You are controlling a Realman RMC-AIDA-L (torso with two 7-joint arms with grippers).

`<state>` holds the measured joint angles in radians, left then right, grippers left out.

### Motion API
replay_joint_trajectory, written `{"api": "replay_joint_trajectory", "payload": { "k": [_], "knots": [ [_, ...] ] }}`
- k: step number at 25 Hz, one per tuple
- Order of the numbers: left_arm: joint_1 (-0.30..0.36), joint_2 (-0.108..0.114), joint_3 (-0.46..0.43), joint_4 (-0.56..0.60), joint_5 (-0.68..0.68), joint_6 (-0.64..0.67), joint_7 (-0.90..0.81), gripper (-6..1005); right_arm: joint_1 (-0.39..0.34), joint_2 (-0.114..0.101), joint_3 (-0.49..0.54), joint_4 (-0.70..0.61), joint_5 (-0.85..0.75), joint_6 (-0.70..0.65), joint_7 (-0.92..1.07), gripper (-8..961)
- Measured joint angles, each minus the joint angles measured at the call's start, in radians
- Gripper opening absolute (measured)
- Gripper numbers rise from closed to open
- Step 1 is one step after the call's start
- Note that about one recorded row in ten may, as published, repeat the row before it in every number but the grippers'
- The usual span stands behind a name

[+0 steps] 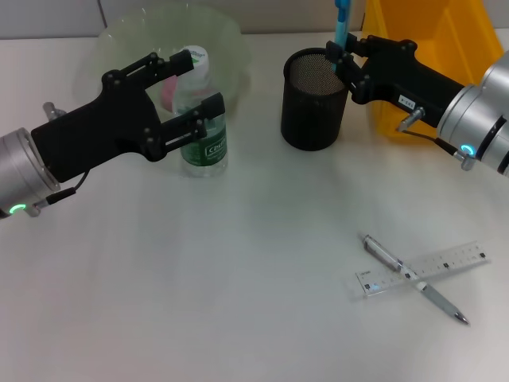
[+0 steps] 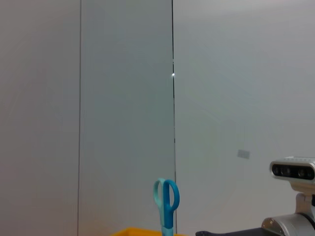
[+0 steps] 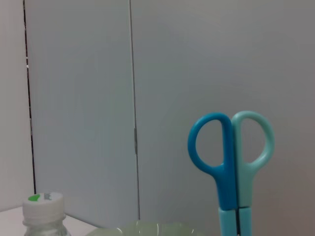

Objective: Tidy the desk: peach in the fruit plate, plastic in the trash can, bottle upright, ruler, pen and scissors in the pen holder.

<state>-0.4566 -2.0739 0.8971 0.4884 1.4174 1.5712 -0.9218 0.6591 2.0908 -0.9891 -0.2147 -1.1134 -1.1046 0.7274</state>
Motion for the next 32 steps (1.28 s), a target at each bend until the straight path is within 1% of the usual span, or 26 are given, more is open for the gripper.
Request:
{"api": "replay_joint_trajectory", "payload": {
  "k": [6,16,19,22,23,24,26,27,30,31,32],
  "knots": [
    [-0.015,0.000,0.000,-0.004,0.000,0.000,0.000,726,-0.007,0.000,0.000,0.007,-0.001,0.000,0.000,249],
    [-0.013,0.000,0.000,-0.004,0.000,0.000,0.000,725,-0.015,0.000,0.000,0.009,-0.002,-0.002,-0.004,252],
    [-0.008,0.000,0.000,-0.005,0.000,0.000,0.000,725,-0.021,0.000,0.000,0.010,-0.001,-0.013,-0.005,266],
    [-0.007,0.000,0.000,-0.005,0.000,0.000,0.000,725,-0.039,0.000,0.005,0.010,0.003,-0.051,-0.005,280],
    [-0.002,0.000,0.000,-0.006,0.000,0.001,0.000,725,-0.056,0.000,0.010,0.008,0.004,-0.095,-0.003,285],
    [-0.002,0.000,0.000,-0.006,0.000,0.001,0.000,725,-0.056,0.000,0.010,0.008,0.004,-0.095,-0.003,289],
    [0.001,0.000,0.000,-0.006,0.000,0.005,0.000,725,-0.086,-0.001,0.012,0.005,0.005,-0.161,0.008,299],
    [0.001,0.000,0.000,-0.006,0.000,0.005,0.000,725,-0.086,-0.001,0.012,0.005,0.005,-0.161,0.008,303],
    [0.005,0.000,0.000,-0.006,0.000,0.016,0.000,725,-0.134,-0.006,0.011,-0.001,0.004,-0.232,0.036,317],
    [0.007,0.000,0.000,-0.006,0.000,0.020,0.000,725,-0.167,-0.008,0.011,-0.010,0.002,-0.271,0.063,322],
    [0.007,0.000,0.000,-0.006,0.000,0.020,0.000,725,-0.167,-0.008,0.011,-0.010,0.002,-0.271,0.063,327]
  ]
}}
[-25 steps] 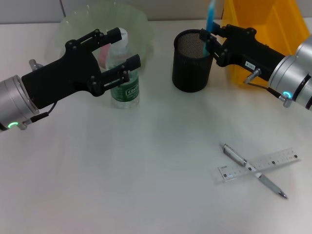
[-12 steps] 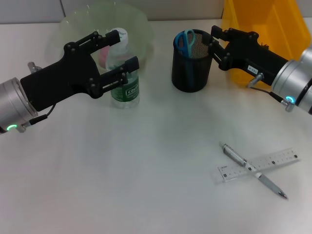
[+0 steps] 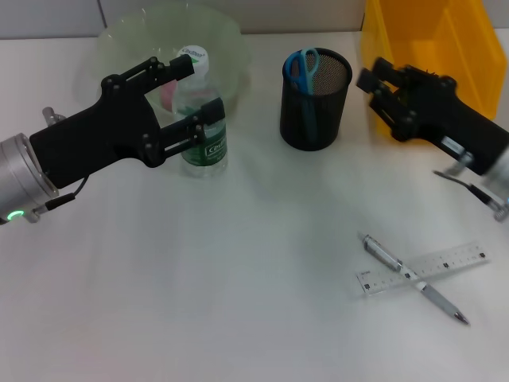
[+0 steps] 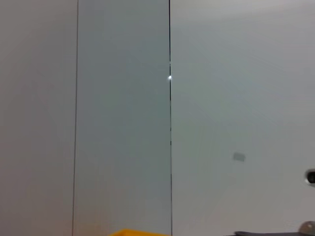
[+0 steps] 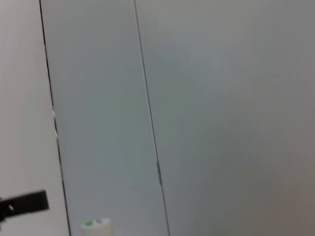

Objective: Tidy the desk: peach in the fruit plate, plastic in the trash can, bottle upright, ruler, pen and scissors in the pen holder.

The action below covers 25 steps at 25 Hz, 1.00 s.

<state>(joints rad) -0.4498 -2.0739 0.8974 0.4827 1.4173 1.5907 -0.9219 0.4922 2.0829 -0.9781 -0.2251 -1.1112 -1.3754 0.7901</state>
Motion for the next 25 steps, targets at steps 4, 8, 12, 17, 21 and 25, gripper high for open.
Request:
{"api": "replay_joint_trajectory", "payload": {
  "k": [4,8,12,17,21,25],
  "knots": [
    [0.007,0.000,0.001,-0.001,0.003,0.014,-0.001,725,-0.105,-0.005,-0.005,-0.092,-0.025,-0.087,0.111,345],
    [0.009,0.001,0.025,-0.001,0.007,0.028,-0.009,725,-0.162,-0.006,0.001,-0.176,-0.088,-0.132,0.184,364],
    [0.014,0.004,0.074,-0.001,0.007,0.036,-0.012,725,-0.211,-0.016,0.006,-0.307,-0.222,-0.175,0.327,384],
    [0.023,0.004,0.123,-0.001,0.008,0.046,-0.013,725,-0.227,-0.024,0.086,-0.427,-0.471,-0.314,0.437,534],
    [0.028,0.003,0.157,-0.001,0.009,0.054,-0.039,725,-0.227,-0.026,0.154,-0.509,-0.608,-0.428,0.507,613],
    [0.028,0.005,0.204,-0.001,0.010,0.057,-0.061,725,-0.222,-0.028,0.229,-0.567,-0.694,-0.487,0.564,620]
  ]
}}
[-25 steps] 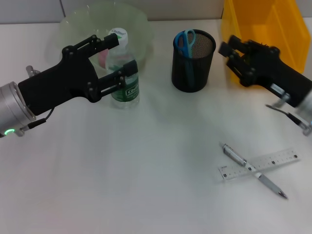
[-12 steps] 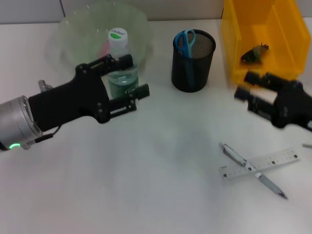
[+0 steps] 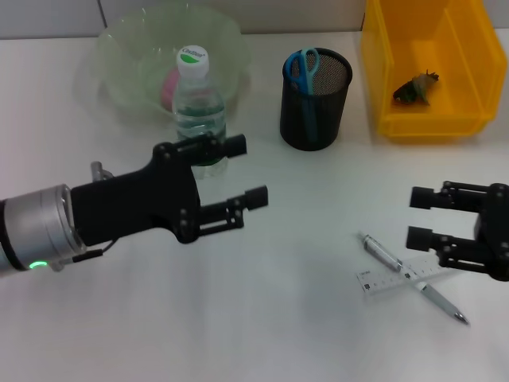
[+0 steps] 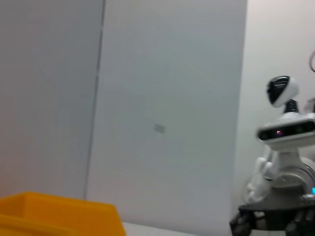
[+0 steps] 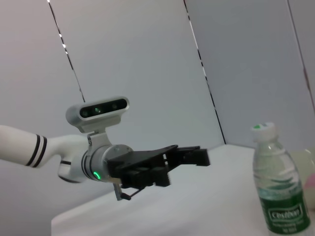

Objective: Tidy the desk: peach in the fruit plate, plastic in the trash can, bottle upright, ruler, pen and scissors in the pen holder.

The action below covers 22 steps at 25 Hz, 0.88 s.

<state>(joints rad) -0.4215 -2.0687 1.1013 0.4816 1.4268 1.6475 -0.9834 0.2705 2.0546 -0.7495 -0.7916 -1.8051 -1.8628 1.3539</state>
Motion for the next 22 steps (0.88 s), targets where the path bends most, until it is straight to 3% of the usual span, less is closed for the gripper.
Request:
{"api": "replay_joint_trajectory", "payload": {
  "k": [7,11,16,19,22],
  "knots": [
    [0.003,0.004,0.056,0.024,0.020,0.001,-0.075,725,0.008,-0.002,0.056,-0.109,-0.116,-0.061,0.060,616],
    [0.031,0.005,0.058,0.135,0.098,0.003,-0.154,725,0.020,-0.002,0.056,-0.181,-0.187,-0.075,0.096,614],
    [0.046,0.006,0.056,0.169,0.107,0.008,-0.180,725,0.033,0.002,0.051,-0.265,-0.223,-0.093,0.140,611],
    [0.053,0.006,0.054,0.177,0.109,0.010,-0.182,725,0.081,0.006,0.049,-0.406,-0.308,-0.158,0.256,609],
    [0.053,0.006,0.053,0.178,0.113,0.010,-0.182,725,0.121,0.007,0.048,-0.459,-0.360,-0.188,0.309,608]
  ]
}}
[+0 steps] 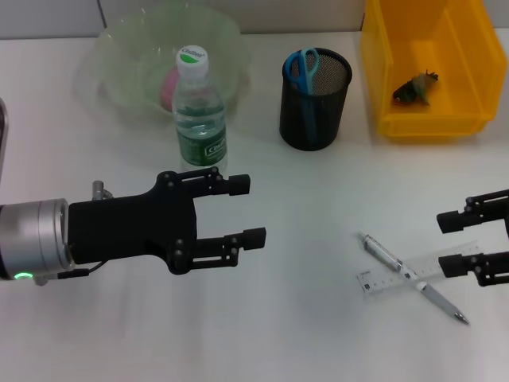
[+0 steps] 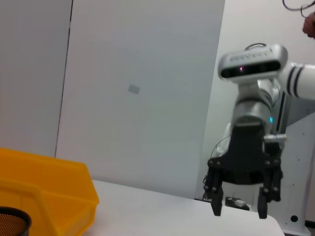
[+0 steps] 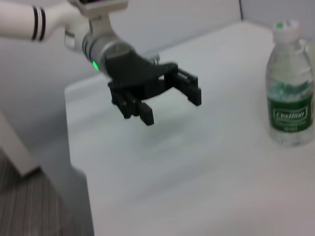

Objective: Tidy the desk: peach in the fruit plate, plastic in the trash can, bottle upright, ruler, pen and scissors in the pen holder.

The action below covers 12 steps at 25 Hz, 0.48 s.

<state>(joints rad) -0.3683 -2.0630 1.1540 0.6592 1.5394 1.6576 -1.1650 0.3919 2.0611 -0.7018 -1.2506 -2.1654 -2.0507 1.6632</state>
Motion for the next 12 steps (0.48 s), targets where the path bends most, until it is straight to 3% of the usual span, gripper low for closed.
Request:
{"api": "replay_joint_trajectory", "payload": {
  "k": [3,8,12],
  "knots": [
    [-0.001,0.000,-0.001,0.001,0.003,0.000,0.000,725,0.064,-0.003,-0.019,-0.053,-0.069,-0.038,0.067,604],
    [-0.002,0.000,-0.003,0.002,0.005,0.000,0.003,725,0.163,-0.014,-0.144,-0.118,-0.190,-0.064,0.172,596],
    [0.000,-0.002,-0.004,-0.004,0.005,-0.005,0.008,725,0.209,0.006,-0.297,-0.194,-0.252,-0.060,0.200,590]
  ]
}}
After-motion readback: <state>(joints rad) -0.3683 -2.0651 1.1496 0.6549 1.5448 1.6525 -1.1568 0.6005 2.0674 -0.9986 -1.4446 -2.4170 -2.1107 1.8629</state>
